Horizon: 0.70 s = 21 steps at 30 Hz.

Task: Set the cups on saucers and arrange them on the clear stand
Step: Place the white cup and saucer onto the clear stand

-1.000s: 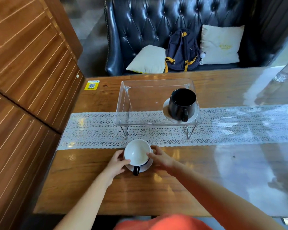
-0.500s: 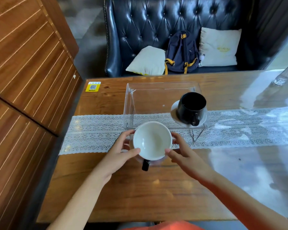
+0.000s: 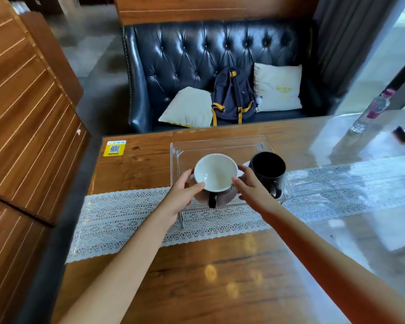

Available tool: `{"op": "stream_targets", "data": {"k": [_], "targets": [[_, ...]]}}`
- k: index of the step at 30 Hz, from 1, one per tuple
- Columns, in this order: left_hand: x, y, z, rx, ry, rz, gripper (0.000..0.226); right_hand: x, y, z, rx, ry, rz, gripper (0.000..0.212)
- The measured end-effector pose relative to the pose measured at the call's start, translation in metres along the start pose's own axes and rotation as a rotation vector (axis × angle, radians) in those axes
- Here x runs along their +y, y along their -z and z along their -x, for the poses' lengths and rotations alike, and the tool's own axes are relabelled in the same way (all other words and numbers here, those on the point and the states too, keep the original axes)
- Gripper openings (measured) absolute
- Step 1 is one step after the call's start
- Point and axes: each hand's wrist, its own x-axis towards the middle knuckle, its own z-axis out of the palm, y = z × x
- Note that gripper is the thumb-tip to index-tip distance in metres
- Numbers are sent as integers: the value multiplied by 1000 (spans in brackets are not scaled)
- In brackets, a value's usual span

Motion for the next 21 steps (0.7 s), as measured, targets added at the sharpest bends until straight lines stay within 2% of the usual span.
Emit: {"op": "stream_targets", "data": {"k": [5, 9, 12, 16, 21], "targets": [[-11, 4, -5, -71, 57, -64, 59, 0, -4, -6, 42, -36, 13, 52], [-18, 8, -7, -88, 60, -143, 55, -1, -10, -7, 38, -37, 32, 46], [-24, 8, -4, -101, 8, -467, 49, 0, -16, -7, 7, -24, 34, 42], [-40, 9, 1, -32, -213, -992, 46, 1, -21, -4, 20, -3, 44, 41], [-53, 16, 5, 55, -353, -1075, 45, 1, -25, -6, -27, 2, 65, 43]]}}
